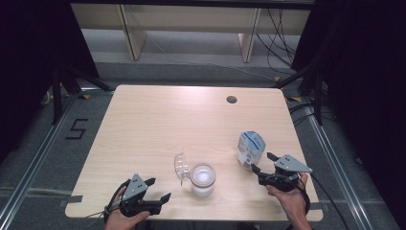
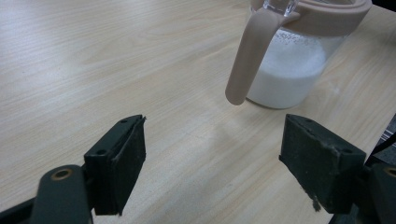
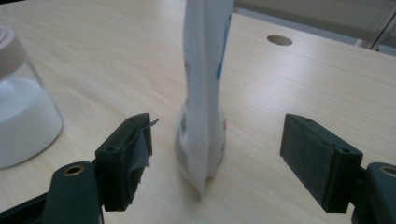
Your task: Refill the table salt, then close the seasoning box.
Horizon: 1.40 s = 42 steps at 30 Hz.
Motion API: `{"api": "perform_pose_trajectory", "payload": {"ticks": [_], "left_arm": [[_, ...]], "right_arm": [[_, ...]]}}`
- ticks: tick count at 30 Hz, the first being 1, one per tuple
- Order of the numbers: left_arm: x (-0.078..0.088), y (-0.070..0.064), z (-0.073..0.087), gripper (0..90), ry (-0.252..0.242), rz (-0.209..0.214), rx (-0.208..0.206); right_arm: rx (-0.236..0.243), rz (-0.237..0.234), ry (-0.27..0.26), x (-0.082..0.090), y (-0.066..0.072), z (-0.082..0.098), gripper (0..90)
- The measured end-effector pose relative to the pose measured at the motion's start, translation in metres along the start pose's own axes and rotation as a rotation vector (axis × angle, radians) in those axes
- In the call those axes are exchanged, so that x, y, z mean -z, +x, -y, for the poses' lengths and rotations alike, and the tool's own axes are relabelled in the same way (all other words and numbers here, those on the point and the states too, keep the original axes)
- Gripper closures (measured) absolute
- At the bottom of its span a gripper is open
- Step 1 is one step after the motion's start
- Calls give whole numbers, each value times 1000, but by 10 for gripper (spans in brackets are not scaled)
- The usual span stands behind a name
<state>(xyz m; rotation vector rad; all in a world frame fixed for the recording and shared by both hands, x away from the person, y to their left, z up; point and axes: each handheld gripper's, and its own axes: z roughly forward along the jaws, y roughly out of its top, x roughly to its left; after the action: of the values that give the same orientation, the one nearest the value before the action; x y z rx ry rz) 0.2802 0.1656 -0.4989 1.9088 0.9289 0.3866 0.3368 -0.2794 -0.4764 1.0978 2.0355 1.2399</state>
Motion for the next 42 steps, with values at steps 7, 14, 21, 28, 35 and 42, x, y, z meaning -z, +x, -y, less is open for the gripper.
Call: {"api": "perform_pose_trajectory", "payload": {"ticks": [7,14,21,28,35,42], "left_arm": [[-3,-1,0,218,-4,5,24],[-2,1,0,219,-9,1,28],[-3,-1,-1,218,-3,7,0],[-2,1,-1,219,-7,4,22],[-1,1,-3,219,-11,2,12],[0,-1,-12,221,-43,22,42]], "right_arm": [[16,-22,20,9,6,6,246],[38,-43,49,14,17,8,238],[97,-59,55,19,28,11,232],[83,-89,89,22,36,15,231],[103,-116,84,21,39,17,233],[93,-85,76,25,43,17,239]]}}
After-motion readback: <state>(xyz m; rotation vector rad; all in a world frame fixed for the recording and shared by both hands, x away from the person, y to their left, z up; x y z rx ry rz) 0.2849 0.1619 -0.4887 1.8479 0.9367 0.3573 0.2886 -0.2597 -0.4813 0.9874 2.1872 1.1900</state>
